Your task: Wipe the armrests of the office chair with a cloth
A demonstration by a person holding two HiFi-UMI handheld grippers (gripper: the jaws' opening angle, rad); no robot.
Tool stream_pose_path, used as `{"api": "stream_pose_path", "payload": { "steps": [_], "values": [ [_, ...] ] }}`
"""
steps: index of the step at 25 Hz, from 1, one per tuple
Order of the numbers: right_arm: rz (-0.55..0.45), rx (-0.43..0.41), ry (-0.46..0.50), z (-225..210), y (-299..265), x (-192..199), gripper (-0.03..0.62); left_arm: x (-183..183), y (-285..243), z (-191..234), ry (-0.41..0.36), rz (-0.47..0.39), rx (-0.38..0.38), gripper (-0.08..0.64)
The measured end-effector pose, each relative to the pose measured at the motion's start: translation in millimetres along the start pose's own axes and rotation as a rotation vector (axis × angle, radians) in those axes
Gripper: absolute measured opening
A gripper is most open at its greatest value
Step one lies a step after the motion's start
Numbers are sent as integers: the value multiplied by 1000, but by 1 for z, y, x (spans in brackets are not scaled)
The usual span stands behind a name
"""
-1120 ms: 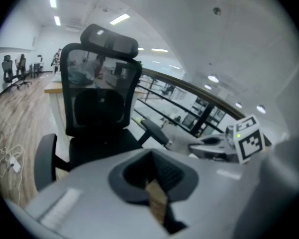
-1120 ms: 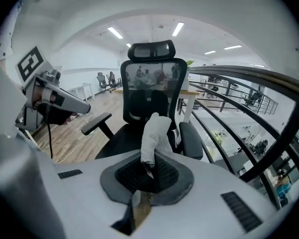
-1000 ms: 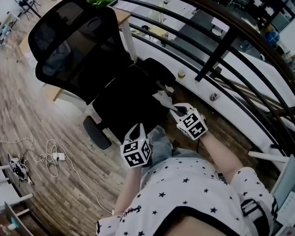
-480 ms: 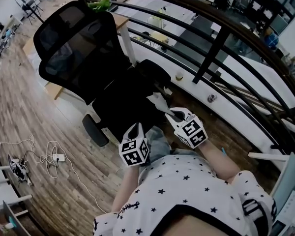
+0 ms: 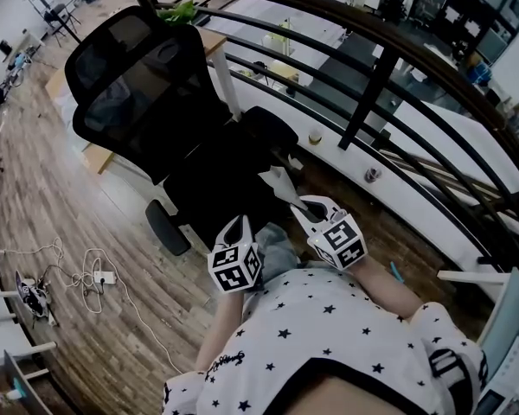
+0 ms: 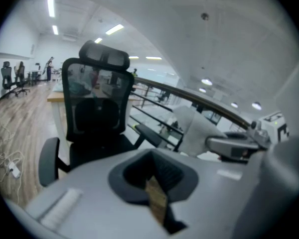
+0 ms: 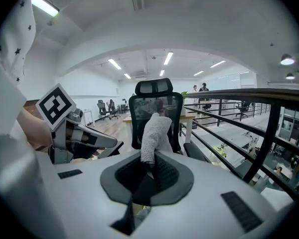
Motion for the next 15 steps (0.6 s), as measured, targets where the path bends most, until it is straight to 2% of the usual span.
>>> {"api": "stream_pose_path", "payload": {
  "steps": [10,15],
  "values": [
    [-32,2,-56,2,0,-4,28,-1,2,-1,-6,-8,5,3],
    [-43,19,-46,1,1,-7,28,-1,4,1,-1,-11,5,3]
  ]
}}
Point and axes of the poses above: the fingertips, and each gripper's own axes: y backward along the fingers, z to its left, x out of its underside, the point moved 2 cm from there along y, backward along the fingers, and after that the axes turned 11 degrees about y, right-handed, at the moved point
